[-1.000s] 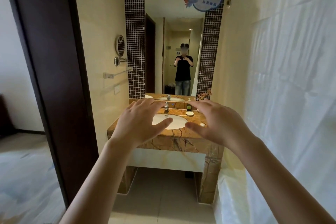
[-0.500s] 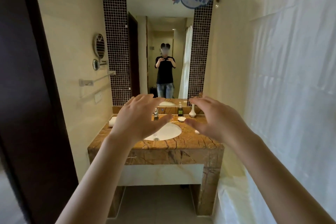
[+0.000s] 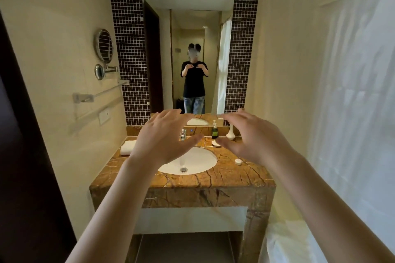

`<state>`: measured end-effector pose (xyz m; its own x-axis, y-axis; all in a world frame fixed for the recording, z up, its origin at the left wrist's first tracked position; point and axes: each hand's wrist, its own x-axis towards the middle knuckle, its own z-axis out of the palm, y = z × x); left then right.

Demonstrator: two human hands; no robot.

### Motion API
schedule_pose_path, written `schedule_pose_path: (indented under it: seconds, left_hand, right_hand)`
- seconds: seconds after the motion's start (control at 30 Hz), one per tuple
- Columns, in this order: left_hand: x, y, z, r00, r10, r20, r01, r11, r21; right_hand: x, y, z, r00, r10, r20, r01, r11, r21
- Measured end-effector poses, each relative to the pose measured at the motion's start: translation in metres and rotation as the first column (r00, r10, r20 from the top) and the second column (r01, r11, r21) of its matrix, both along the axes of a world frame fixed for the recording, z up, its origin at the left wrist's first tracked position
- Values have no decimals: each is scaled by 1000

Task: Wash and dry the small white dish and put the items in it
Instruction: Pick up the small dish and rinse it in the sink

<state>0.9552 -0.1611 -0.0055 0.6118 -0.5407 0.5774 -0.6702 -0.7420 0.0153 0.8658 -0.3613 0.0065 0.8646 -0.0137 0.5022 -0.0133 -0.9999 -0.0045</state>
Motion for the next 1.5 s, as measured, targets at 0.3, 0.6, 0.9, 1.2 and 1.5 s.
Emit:
schedule_pose_path:
  seconds: [0.3,0.6,0.9,1.2,1.5]
  left_hand:
    - [95,-43,1,999,40,-5,-40,999,-37]
    - [178,-77,-6,999,40,-28,-41,999,-31]
    - [277,-105,-8,998,12,-60,-13,1000,-22]
    - [376,-127,7,998,-40,-45,39,999,-20]
    - [438,-149,2,995,-68,-77,66,997,-26]
  right_hand:
    - [105,-49,10,998,57,12,-57,998,-4]
    - [187,-86,1,999,52,3,-52,999,-13]
    - [280,-105,-5,1000,18,6,-18,1000,2]
    - [366,-122,7,998,-19,63,19,1000,-5]
    - [434,-146,5,999,-1,38,1,1000,-5]
